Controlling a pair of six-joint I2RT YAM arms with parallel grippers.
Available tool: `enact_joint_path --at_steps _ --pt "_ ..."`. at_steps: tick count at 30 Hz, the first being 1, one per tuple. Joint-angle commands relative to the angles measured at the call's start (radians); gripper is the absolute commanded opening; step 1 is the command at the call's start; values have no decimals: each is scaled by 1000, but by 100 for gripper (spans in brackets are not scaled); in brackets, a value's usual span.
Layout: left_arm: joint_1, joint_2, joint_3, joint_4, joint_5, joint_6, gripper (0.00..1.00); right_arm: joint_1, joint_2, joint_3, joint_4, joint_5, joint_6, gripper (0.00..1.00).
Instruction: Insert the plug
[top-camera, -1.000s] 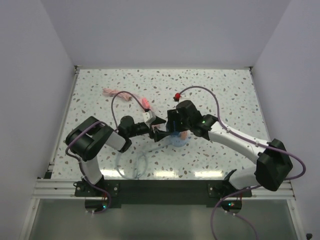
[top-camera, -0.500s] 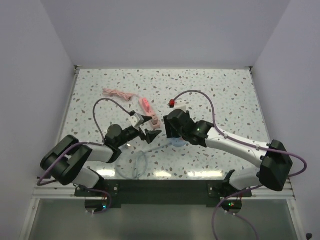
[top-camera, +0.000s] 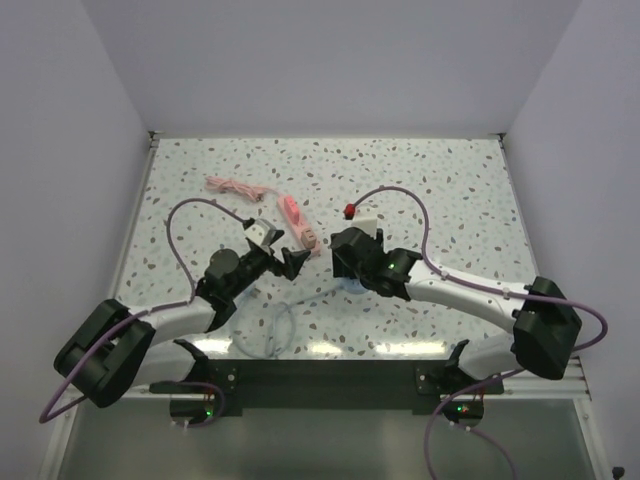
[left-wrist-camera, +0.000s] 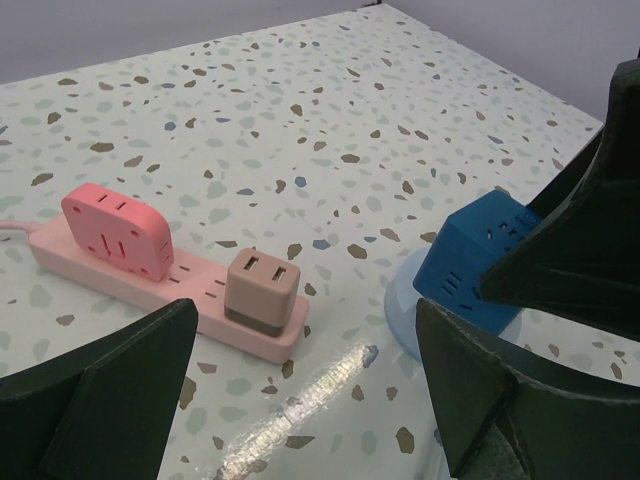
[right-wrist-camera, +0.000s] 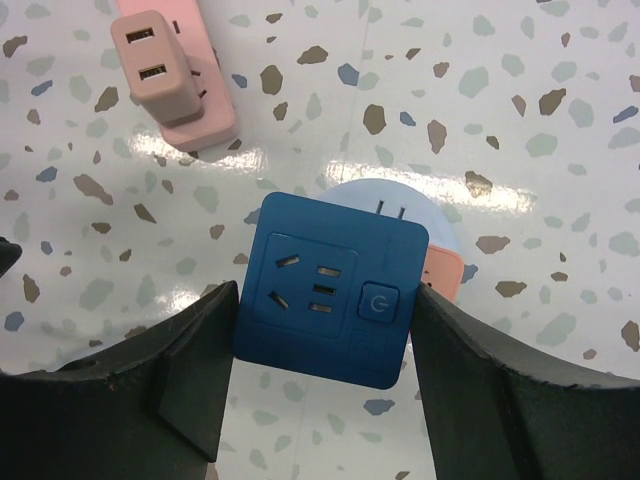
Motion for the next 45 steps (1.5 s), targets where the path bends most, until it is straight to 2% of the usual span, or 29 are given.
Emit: enact_joint_path --at_steps 1,11,24,45 --pt "4 -42 -7 -30 -45 -15 96 8 9 6 75 60 48 0" --pt "4 -56 -2 -64 -57 -16 97 12 68 38 78 69 43 0" --pt "4 -73 -10 -64 -54 -19 97 15 52 40 113 101 25 0" --pt "5 -71 -13 -61 -42 -12 98 15 122 64 100 120 0 0"
